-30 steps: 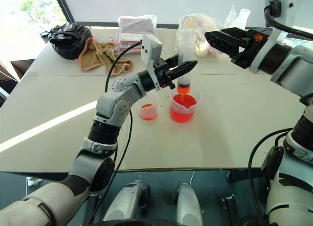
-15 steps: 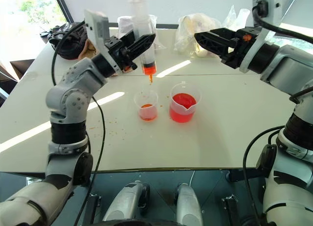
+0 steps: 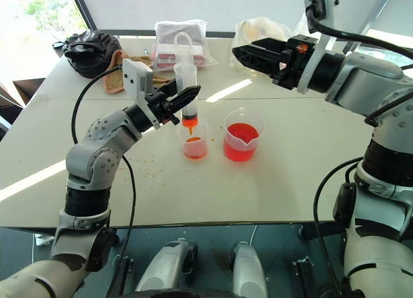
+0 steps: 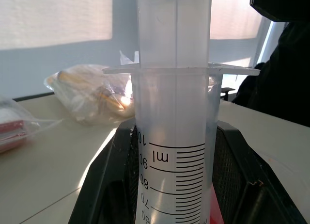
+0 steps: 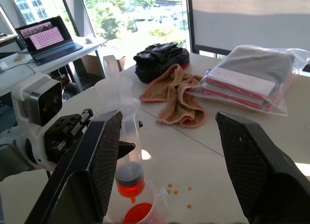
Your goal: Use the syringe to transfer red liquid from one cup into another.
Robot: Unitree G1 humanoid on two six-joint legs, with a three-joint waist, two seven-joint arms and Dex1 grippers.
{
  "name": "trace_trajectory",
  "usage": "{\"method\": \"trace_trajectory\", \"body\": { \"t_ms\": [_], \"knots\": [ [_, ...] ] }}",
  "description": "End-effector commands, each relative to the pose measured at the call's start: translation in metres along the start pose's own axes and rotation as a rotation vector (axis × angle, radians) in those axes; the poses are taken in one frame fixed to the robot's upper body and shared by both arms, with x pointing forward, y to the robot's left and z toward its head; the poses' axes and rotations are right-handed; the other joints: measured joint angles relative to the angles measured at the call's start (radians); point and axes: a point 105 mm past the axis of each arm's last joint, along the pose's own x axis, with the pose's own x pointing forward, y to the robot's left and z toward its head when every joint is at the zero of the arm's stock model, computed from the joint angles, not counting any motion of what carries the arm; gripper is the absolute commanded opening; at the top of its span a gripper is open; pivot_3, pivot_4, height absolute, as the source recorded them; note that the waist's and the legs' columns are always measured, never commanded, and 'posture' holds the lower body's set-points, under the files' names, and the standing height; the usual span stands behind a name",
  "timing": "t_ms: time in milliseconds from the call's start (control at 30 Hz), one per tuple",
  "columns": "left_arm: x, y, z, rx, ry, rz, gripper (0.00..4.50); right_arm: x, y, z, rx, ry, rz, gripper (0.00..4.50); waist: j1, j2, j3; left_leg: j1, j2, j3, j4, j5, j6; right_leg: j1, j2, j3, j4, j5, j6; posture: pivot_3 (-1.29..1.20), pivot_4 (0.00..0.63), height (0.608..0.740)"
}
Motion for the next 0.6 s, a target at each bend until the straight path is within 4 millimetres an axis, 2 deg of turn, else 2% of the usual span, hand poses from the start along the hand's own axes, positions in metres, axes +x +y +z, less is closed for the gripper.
{"method": "trace_trajectory", "body": {
  "t_ms": [33,167,600],
  "knots": [
    [-0.001,-0.004,0.006,0.044,-0.034,-0.016,1.49,0.011,0.014,0.01,-0.027,-0.02,0.061,3.18,-0.001,0.0,0.0,0.0,0.0,0.0,0.0,0.0,0.0,0.0,0.0,0.0,0.0,0.0,0.0,0.0,0.15,0.74],
    [0.0,-0.006,0.003,0.053,-0.027,-0.025,1.49,0.03,0.015,0.002,-0.014,-0.006,0.063,3.18,-0.006,0.0,0.0,0.0,0.0,0.0,0.0,0.0,0.0,0.0,0.0,0.0,0.0,0.0,0.0,0.0,0.15,0.74],
    [-0.001,-0.013,-0.001,0.05,-0.015,-0.036,1.49,0.063,0.026,0.003,0.001,0.0,0.135,3.18,-0.025,0.0,0.0,0.0,0.0,0.0,-0.001,0.0,0.0,-0.001,0.0,0.0,0.0,0.001,0.001,0.0,0.15,0.74]
  ]
}}
